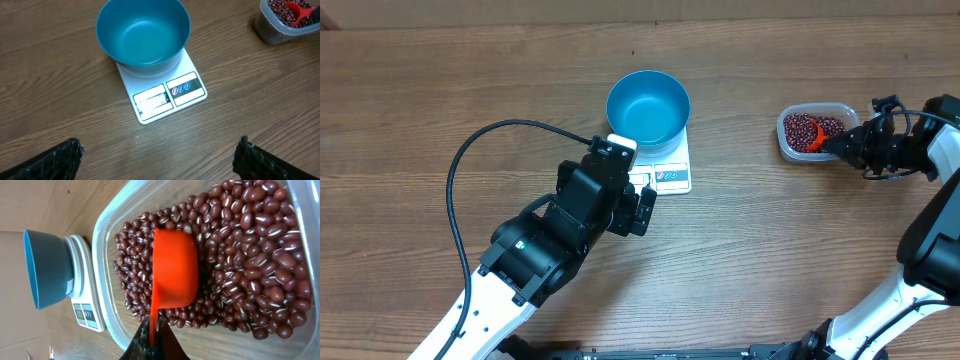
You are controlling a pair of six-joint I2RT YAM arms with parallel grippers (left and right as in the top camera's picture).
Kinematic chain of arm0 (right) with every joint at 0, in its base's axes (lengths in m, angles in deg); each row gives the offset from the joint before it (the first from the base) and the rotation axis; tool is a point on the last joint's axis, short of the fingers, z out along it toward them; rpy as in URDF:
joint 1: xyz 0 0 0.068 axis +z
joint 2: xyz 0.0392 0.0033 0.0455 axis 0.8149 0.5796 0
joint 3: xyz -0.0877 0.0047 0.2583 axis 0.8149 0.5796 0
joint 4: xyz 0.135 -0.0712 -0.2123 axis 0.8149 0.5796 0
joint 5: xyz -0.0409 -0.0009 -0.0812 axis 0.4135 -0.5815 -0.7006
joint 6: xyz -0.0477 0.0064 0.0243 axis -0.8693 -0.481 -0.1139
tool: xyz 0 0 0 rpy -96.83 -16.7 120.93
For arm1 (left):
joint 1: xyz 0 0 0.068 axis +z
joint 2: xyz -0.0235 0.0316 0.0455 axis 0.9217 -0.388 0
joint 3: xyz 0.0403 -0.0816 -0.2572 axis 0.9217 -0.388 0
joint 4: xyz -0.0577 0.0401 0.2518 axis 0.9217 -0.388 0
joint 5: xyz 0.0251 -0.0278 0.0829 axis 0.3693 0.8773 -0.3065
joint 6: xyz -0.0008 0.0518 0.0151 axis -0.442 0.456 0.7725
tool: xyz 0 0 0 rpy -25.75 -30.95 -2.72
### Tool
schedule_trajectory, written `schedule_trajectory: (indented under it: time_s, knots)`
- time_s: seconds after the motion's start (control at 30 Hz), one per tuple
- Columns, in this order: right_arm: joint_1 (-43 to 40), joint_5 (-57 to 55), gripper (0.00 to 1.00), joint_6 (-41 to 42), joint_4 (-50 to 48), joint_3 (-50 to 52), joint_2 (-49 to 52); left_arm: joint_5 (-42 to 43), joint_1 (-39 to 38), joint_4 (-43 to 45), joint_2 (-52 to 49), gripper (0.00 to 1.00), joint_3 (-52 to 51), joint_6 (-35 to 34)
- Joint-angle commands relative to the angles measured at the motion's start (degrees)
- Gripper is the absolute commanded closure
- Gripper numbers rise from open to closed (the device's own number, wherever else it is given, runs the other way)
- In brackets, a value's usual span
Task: Scoop item into bowl and weigh 150g on scale
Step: 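Dip the red scoop into the red beans and drag it through, then lift the filled red scoop out of the bean tub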
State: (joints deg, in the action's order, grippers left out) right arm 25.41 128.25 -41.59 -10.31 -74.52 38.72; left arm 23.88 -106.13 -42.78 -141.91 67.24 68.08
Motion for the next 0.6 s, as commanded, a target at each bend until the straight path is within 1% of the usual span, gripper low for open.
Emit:
schedule_trajectory:
  time_s: [0.0, 0.1, 0.27, 0.37, 0.57]
  knots:
    - [-0.3, 3.7, 0.96, -0.2, -0.1, 0.6, 1.0, -0.7, 0.4, 0.1, -0.3, 0.01, 0.0, -0.8]
    - [-1.2, 6.4, 0.96, 0.0, 0.1, 0.6, 1.0, -0.7, 0.4, 0.1, -0.3, 0.00, 0.0, -0.8]
    - [-5.0, 12.9, 0.96, 0.0, 1.0, 0.5, 1.0, -0.7, 0.4, 0.1, -0.3, 0.00, 0.0, -0.8]
    - [-6.4, 13.6, 0.96, -0.3, 1.7, 0.6, 1.0, -0.7, 0.4, 0.1, -0.3, 0.00, 0.0, -0.8]
    - [-6.6, 14.4, 0.96, -0.5, 3.3, 0.6, 1.0, -0.7, 0.4, 0.1, -0.3, 0.01, 0.0, -0.8]
